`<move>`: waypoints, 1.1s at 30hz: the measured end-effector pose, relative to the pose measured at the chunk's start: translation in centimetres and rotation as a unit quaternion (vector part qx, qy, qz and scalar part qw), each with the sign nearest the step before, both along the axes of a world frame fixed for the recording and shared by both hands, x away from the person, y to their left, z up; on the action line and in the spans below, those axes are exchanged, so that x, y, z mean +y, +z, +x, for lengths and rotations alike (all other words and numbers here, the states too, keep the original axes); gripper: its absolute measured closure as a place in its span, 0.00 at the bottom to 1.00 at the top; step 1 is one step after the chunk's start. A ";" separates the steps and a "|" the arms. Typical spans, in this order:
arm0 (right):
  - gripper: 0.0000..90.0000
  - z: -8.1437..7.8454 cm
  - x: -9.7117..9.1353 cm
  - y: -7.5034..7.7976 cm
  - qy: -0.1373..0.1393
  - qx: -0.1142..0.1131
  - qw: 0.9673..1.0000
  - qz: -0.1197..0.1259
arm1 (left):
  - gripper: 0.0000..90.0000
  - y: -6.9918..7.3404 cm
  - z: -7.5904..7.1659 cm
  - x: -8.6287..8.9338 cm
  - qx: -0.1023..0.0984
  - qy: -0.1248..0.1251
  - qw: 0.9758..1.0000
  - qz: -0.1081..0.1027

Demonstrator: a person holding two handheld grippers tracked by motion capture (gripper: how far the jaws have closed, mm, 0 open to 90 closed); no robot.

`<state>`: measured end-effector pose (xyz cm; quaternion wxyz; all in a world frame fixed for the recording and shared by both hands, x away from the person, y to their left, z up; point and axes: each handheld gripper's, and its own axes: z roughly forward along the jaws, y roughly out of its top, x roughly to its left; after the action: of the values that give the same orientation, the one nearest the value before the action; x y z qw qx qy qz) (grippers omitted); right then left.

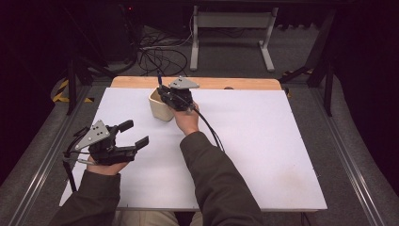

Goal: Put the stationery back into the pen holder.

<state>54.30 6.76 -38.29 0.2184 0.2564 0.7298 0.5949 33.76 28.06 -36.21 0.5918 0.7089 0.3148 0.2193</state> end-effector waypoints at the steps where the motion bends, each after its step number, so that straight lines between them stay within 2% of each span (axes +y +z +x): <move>1: 0.88 0.0 0.0 -0.1 0.000 0.001 1.000 -0.001 | 0.19 0.0 0.0 0.0 -0.002 0.000 1.000 0.001; 8: 0.88 0.2 0.0 -0.6 -0.005 0.013 1.000 -0.008 | 0.19 0.0 0.0 0.1 -0.006 0.002 1.000 -0.002; 22: 0.86 0.8 0.1 -1.8 -0.014 0.036 0.999 -0.015 | 0.20 -0.2 0.0 0.1 -0.003 0.001 1.000 -0.001; 28: 0.91 0.9 0.2 -1.9 -0.016 0.034 0.999 -0.019 | 0.20 -0.2 0.1 0.1 -0.002 0.000 1.000 0.001; 33: 0.91 0.9 0.2 -2.0 -0.016 0.034 0.999 -0.019 | 0.20 -0.2 0.0 0.1 -0.002 0.001 1.000 0.001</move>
<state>55.18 6.95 -40.28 0.2078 0.2844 0.7438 0.5680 33.77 28.21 -36.42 0.5918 0.7087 0.3138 0.2215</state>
